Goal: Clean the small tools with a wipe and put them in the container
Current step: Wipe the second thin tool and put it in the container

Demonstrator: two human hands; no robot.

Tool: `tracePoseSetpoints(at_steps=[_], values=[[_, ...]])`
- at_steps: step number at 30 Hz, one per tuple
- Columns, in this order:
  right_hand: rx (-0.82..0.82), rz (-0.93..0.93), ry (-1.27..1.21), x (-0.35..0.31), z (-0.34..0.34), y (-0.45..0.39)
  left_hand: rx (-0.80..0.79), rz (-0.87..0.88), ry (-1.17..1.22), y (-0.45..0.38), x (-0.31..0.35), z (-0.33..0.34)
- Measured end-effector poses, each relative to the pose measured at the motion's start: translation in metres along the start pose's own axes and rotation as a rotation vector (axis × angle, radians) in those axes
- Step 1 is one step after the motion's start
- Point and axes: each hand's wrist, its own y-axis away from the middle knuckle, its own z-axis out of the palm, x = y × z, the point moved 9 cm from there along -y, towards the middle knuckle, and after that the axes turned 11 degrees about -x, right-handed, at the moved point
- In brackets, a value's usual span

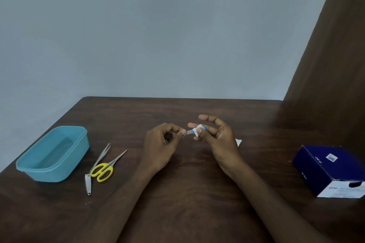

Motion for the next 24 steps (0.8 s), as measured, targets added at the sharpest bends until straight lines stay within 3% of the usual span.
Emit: tracePoseSetpoints(at_steps=[4, 9, 13, 24], values=[[0.04, -0.013, -0.088, 0.005, -0.004, -0.001, -0.025, 0.051, 0.017, 0.003, 0.011, 0.001], [0.057, 0.008, -0.106, 0.008, -0.007, -0.002, 0.025, 0.16, -0.16, 0.007, 0.02, -0.005], [0.043, -0.012, -0.139, 0.004, -0.005, -0.002, 0.055, 0.125, -0.074, 0.007, 0.016, -0.008], [0.06, -0.029, 0.034, 0.001, -0.009, 0.003, -0.052, 0.083, -0.042, 0.003, 0.014, 0.002]])
